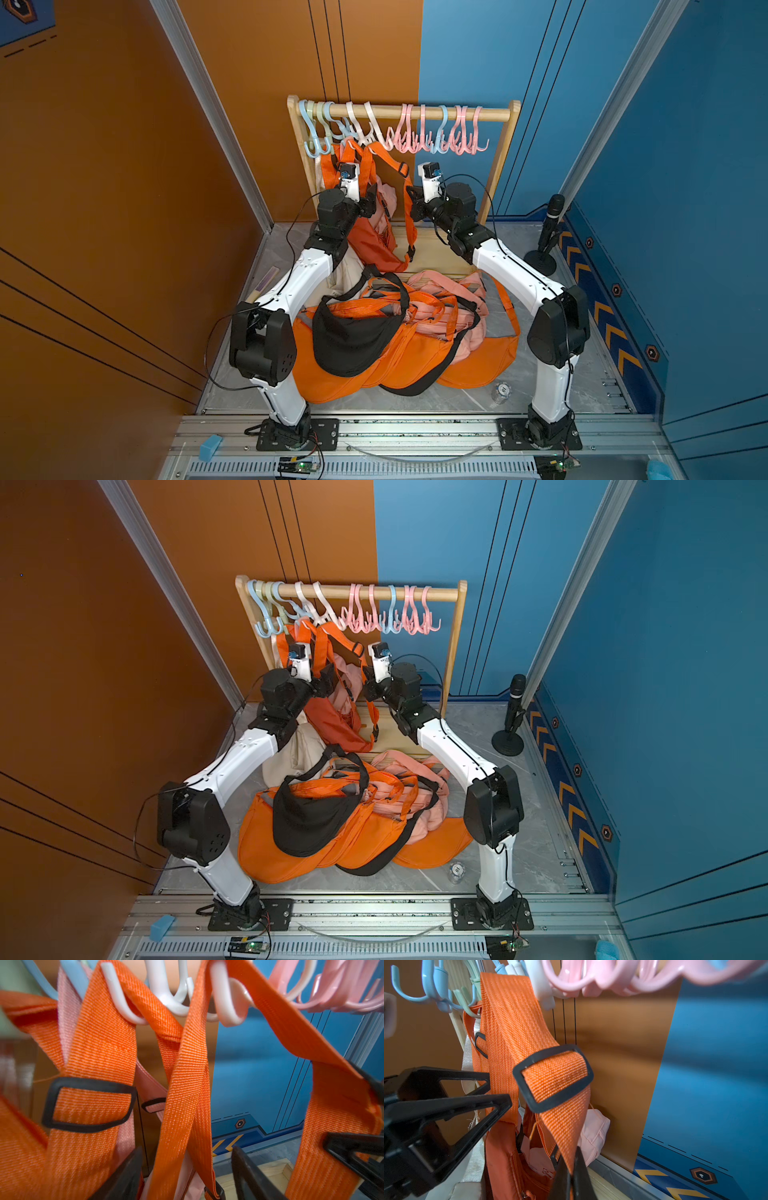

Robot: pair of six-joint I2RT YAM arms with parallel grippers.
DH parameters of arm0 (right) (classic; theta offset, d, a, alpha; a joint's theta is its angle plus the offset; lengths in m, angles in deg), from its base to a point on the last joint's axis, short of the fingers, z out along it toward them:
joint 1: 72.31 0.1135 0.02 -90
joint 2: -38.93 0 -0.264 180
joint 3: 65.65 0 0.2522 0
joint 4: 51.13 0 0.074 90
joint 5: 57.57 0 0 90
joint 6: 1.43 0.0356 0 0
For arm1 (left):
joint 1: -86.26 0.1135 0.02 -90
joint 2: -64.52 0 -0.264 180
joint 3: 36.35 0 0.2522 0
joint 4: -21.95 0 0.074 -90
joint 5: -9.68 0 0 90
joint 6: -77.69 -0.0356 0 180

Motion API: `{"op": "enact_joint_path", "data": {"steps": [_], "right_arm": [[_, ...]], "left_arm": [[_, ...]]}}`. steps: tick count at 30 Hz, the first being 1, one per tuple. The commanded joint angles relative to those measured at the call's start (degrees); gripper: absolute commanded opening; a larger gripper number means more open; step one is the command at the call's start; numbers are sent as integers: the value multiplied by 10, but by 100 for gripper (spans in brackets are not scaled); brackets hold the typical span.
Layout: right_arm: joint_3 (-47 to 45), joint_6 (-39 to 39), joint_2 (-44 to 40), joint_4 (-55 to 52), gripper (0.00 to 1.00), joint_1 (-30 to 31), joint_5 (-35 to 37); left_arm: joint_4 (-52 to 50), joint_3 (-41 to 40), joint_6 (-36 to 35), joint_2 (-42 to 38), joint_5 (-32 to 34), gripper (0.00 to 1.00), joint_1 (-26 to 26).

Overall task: Take the bag off the hook
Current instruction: Pick up the bag from the hook.

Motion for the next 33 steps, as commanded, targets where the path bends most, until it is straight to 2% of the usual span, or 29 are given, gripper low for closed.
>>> {"op": "enact_joint_path", "data": {"steps": [1,4,6,8,9,10,15,33], "right_arm": [[-3,-4,-19,9,0,-3,-15],[-1,-6,-20,8,0,-3,-15],[-1,-6,-20,7,0,-4,-15],[1,-6,-20,6,0,-4,-15],[1,-6,-20,5,0,-4,-15],[2,-5,-19,5,0,-4,-15],[6,-1,-19,-1,0,-4,-15],[72,6,-17,-17,0,21,-19]], "left_arm": [[13,31,3,10,-20,58,13],[16,39,8,16,-28,47,19],[18,41,11,17,-35,35,23],[20,40,13,16,-42,18,25],[20,40,13,16,-42,5,26],[21,40,14,15,-44,0,26],[26,35,17,8,-78,0,29],[4,58,28,-53,-94,0,19]]}}
